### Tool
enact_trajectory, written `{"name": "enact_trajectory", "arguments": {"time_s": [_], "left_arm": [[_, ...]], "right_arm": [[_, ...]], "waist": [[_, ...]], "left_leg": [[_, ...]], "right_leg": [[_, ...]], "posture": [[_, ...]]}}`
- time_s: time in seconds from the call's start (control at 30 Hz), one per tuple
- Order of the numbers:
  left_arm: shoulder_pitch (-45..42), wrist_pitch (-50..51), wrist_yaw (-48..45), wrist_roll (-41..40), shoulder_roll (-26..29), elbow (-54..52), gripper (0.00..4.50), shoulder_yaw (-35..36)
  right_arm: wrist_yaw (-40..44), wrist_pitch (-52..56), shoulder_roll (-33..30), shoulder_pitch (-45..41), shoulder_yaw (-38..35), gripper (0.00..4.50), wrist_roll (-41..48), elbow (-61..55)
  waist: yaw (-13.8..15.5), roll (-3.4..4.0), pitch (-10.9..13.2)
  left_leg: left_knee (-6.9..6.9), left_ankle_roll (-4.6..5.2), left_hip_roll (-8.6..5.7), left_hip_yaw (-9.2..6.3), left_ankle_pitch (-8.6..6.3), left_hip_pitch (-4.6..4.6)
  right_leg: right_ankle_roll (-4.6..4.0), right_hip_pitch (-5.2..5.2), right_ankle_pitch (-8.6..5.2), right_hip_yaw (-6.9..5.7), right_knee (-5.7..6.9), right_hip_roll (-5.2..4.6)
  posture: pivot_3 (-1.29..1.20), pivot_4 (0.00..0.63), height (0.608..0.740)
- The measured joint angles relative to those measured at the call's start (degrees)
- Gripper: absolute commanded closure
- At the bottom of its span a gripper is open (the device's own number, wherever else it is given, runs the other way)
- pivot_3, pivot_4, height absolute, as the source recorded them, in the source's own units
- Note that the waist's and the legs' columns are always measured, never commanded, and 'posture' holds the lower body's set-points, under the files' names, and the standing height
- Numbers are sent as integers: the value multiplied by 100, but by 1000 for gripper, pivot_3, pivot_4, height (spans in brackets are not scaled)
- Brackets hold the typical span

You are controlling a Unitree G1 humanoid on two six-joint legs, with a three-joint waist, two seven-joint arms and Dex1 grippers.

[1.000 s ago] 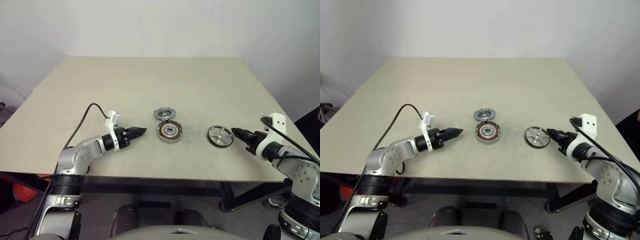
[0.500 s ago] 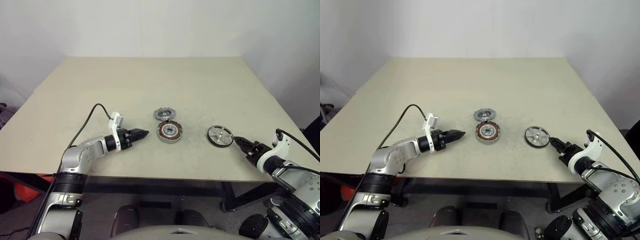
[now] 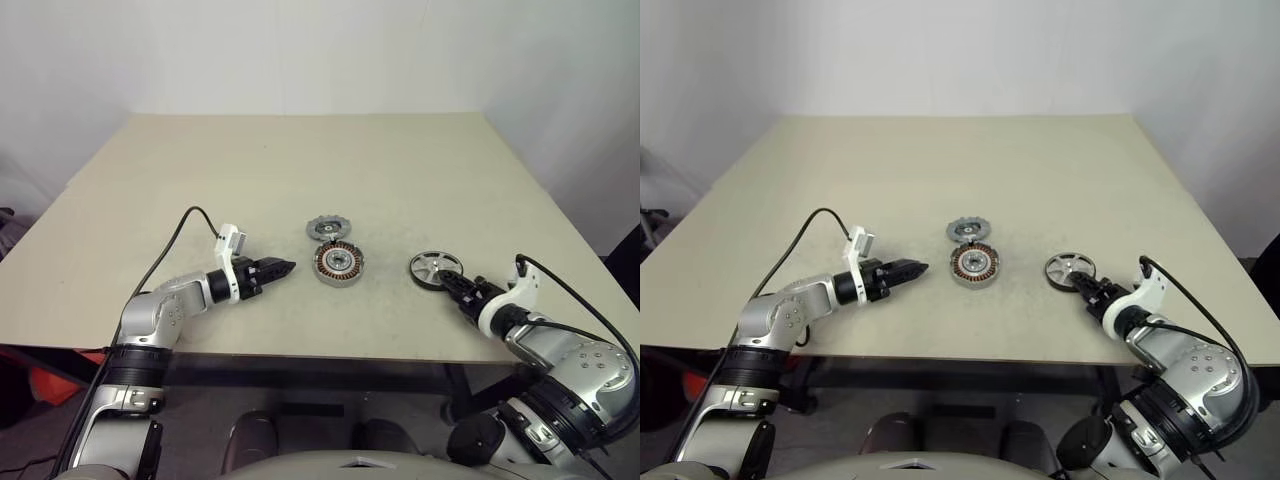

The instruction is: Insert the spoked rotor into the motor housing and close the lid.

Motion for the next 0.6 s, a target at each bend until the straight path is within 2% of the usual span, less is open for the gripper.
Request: {"name": "enact_trajectory", "arguments": {"time_s": [0.03, 0.13, 0.37, 0.5, 0.6], "left_arm": [[5, 0, 2, 2, 8, -22, 2234, 1], [17, 0, 14, 16, 27, -43, 2234, 10], [46, 0, 56, 53, 34, -68, 2234, 29], [30, -3, 60, 78, 5, -62, 2234, 18], [18, -59, 58, 110, 9, -22, 2234, 33]], "right_arm": [[-55, 0, 39, -24, -1, 3098, 47, -62], [-199, 2, 182, -152, -10, 4104, 210, -190], [-617, 1, 274, -613, -450, 4153, 697, -243], [-1062, 1, 819, -1137, -653, 4153, 1379, -230], [-1554, 2, 836, -1185, -526, 4153, 1910, -218]], "waist": [[2, 0, 0], [3, 1, -1], [5, 2, -1], [-32, 6, -4], [21, 8, -4]], "left_leg": [[-2, 0, 0, 0, 0, 0], [-5, -1, -5, 0, 0, 0], [-8, -2, -20, 0, 1, -3], [-16, -12, -18, 0, 7, -5], [-17, -11, -20, -1, 6, -12]], "right_leg": [[0, 0, 0, 0, 0, 0], [1, -3, 0, 1, -1, 0], [4, -8, -2, 4, 0, 0], [3, -22, -2, 3, 3, 3], [8, -20, -4, 6, 0, -2]], "posture": [[0, 0, 740], [0, 0, 740], [0, 0, 740], [0, 0, 740], [0, 0, 740]]}}
